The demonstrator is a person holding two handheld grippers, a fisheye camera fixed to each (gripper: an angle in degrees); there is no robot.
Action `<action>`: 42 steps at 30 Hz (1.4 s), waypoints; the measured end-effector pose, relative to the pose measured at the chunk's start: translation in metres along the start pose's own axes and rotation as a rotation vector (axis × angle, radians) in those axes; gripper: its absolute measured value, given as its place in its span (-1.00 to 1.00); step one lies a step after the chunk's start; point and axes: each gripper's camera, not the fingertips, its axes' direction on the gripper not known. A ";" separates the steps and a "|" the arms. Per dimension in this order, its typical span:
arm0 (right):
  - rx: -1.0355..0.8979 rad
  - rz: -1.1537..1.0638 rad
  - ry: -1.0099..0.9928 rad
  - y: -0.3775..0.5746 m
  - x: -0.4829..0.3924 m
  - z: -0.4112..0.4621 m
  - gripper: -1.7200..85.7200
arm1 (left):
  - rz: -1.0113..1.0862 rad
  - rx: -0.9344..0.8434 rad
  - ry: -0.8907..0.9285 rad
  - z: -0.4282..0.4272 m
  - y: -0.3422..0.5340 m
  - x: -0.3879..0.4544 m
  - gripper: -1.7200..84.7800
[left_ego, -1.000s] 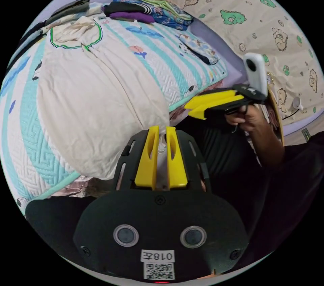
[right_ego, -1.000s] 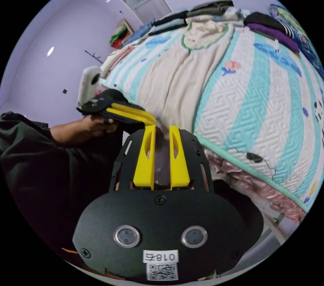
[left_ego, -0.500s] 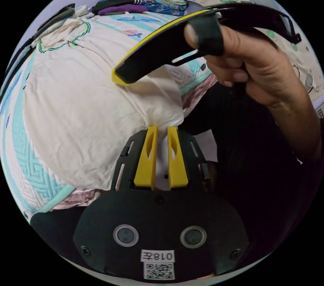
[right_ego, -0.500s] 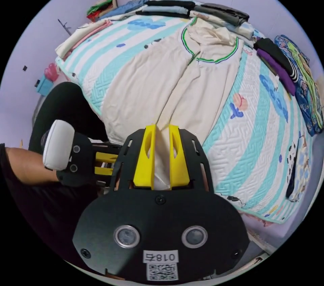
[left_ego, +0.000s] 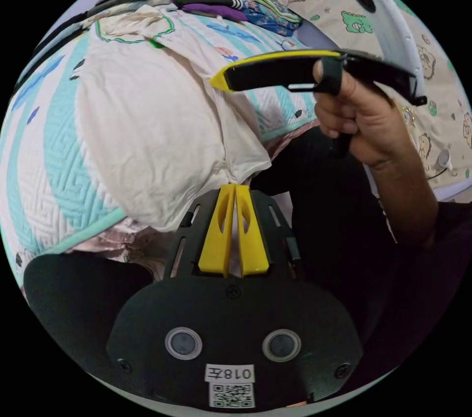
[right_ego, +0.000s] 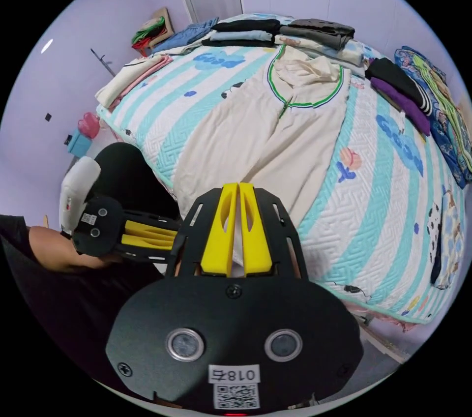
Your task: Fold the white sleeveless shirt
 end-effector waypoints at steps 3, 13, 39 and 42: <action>-0.006 -0.015 -0.070 -0.006 0.002 0.015 -0.88 | -0.050 0.000 0.006 -0.008 -0.001 -0.008 -0.98; -0.070 0.045 -0.137 0.013 0.065 -0.027 -0.80 | -0.017 -0.108 0.013 0.029 -0.026 -0.005 -0.83; -0.426 -0.011 -0.091 -0.039 0.079 0.040 -0.77 | 0.060 -0.166 -0.081 0.070 -0.063 -0.006 -0.77; -0.424 -0.004 -0.086 -0.045 0.080 0.035 -0.77 | 0.067 -0.192 -0.107 0.087 -0.077 -0.009 -0.70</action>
